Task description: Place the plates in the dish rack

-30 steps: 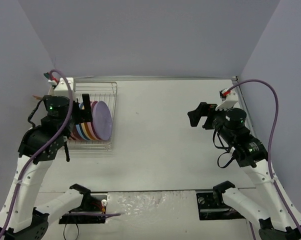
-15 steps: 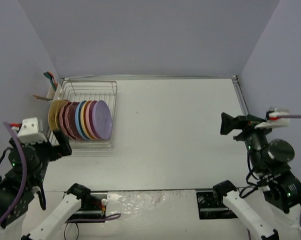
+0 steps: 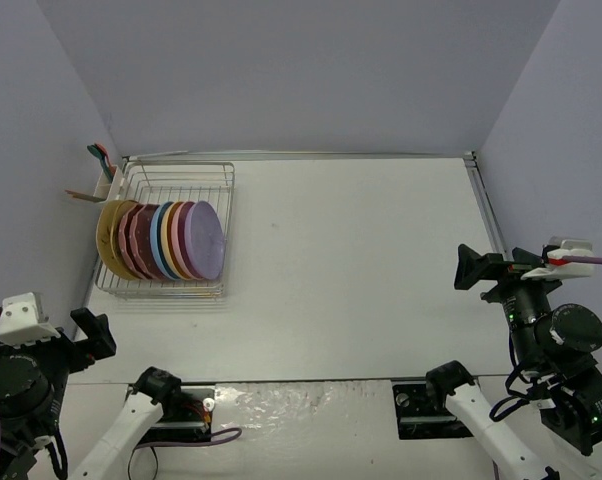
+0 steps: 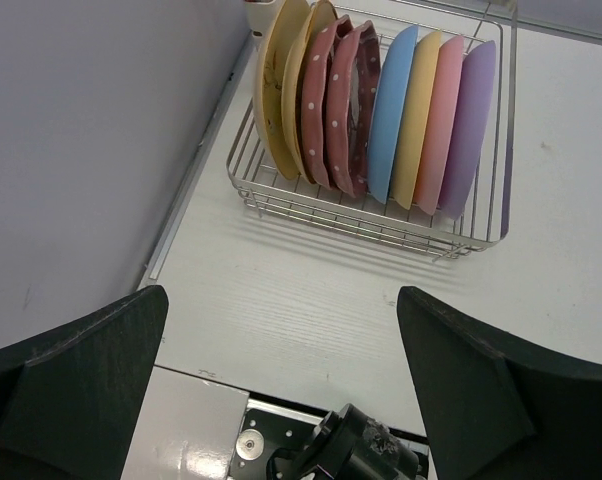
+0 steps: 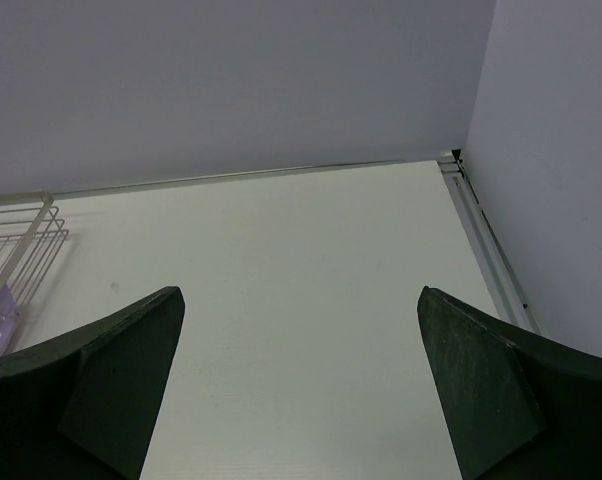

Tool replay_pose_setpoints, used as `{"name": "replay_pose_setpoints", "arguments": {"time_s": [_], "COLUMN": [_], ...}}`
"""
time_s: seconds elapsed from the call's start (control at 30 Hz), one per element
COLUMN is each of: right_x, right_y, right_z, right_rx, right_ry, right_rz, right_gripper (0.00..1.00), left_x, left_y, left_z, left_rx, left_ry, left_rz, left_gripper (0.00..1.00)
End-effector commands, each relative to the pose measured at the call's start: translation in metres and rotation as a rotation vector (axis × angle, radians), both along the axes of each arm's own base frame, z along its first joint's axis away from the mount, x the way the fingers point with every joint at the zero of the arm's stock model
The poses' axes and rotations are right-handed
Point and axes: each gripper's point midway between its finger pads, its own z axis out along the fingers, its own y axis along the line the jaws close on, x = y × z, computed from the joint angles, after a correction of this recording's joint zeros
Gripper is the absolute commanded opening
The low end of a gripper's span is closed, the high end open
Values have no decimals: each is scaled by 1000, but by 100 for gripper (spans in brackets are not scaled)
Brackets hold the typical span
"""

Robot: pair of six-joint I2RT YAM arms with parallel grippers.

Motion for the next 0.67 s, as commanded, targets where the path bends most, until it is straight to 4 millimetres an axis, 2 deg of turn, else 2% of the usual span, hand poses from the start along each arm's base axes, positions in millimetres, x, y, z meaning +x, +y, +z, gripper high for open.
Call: {"name": "replay_pose_setpoints", "arguments": {"time_s": [0.0, 0.23, 0.63], "right_x": [11, 7, 7], "right_y": [12, 16, 21], "right_z": [7, 8, 4], "right_rx": [-20, -7, -12], "right_ry": [-12, -23, -18], "right_rz": [48, 78, 102], "right_gripper": [100, 100, 100], "left_x": [-2, 0, 7], "left_y": [11, 17, 4], "left_z": [7, 10, 0], "left_rx": [22, 35, -10], "left_ry": [-9, -21, 7], "left_rz": [59, 88, 45], "left_gripper": [97, 97, 97]}}
